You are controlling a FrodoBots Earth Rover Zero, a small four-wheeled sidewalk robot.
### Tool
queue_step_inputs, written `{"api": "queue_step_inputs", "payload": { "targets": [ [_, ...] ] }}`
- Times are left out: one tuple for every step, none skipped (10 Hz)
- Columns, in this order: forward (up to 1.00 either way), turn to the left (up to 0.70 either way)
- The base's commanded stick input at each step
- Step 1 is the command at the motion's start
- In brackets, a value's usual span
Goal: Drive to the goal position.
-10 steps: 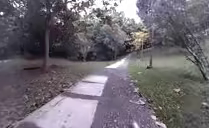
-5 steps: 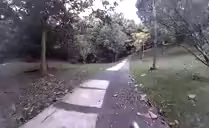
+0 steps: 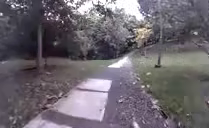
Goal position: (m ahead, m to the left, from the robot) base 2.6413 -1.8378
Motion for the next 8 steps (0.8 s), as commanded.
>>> {"api": "queue_step_inputs", "payload": {
  "targets": [
    [0.7,-0.07],
    [0.7,-0.09],
    [0.7,-0.11],
    [0.7,-0.12],
    [0.7,-0.13],
    [0.7,-0.13],
    [0.7,-0.13],
    [0.7,-0.13]
  ]
}}
